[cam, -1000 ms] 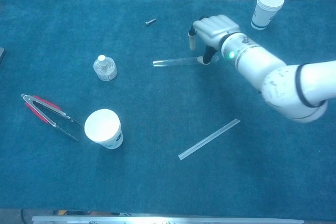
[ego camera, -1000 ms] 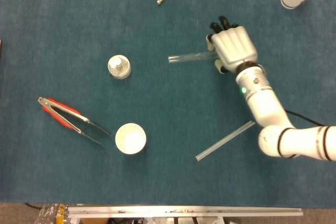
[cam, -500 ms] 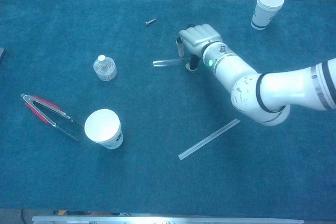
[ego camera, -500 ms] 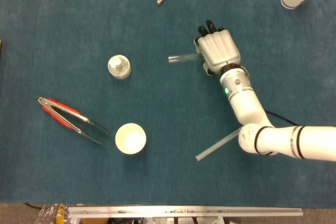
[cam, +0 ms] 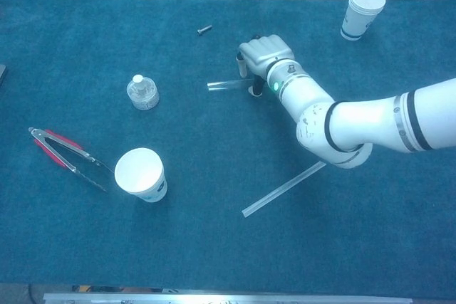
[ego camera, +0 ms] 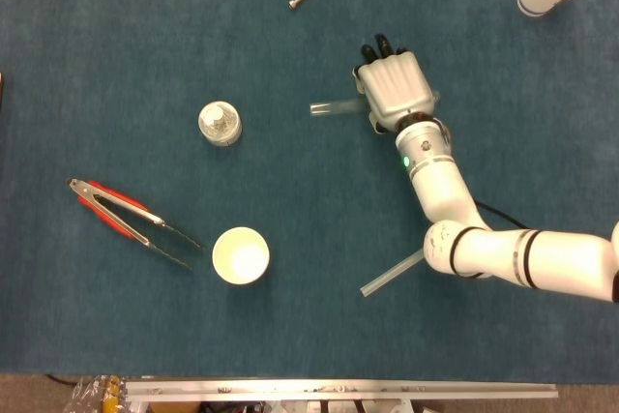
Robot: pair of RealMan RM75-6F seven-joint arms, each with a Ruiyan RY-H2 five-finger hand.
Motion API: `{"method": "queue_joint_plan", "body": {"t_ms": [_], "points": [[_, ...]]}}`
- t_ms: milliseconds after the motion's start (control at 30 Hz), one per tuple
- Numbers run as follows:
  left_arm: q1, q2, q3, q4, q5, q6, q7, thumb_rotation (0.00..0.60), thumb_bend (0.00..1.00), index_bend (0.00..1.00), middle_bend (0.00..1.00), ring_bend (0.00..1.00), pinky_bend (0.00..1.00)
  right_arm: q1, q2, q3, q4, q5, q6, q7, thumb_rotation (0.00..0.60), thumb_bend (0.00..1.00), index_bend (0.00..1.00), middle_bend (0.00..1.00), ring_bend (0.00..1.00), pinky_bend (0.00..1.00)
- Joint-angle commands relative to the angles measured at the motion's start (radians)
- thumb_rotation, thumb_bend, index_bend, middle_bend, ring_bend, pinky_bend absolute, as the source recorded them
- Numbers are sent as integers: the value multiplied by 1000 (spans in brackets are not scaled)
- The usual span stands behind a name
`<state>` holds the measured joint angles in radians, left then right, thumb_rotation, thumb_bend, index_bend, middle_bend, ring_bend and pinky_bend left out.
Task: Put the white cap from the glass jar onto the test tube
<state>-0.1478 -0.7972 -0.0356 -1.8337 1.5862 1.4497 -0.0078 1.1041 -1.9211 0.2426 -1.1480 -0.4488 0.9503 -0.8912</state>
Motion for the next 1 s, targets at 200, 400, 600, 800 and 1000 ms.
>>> {"method": "queue_joint_plan", "body": {"t_ms": [200, 400, 600, 800, 1000], "points": [[1, -3, 3, 6, 0, 0, -9, 558, 322, 295, 100, 0, 22, 1, -24, 13, 38, -1, -11, -5, 600, 258, 456, 185, 59, 278], [4, -4, 4, 13, -1, 3, -16, 550, 322, 295, 98, 0, 21, 2, -43, 23, 60, -3, -16, -9, 600, 258, 499, 185, 60, 278], [6, -8, 6, 20, -1, 5, -25, 547, 322, 295, 92, 0, 22, 0, -57, 33, 74, -5, -14, -12, 600, 259, 552, 186, 63, 278], [-2, -7, -2, 28, -9, 1, -51, 543, 322, 296, 93, 0, 21, -14, -33, 64, 36, -6, -7, 13, 600, 262, 600, 197, 71, 278], [-28, 13, -8, 11, -28, -48, -121, 552, 322, 305, 106, 0, 21, -54, 62, 108, -100, 18, 0, 65, 600, 262, 629, 213, 87, 279]]}}
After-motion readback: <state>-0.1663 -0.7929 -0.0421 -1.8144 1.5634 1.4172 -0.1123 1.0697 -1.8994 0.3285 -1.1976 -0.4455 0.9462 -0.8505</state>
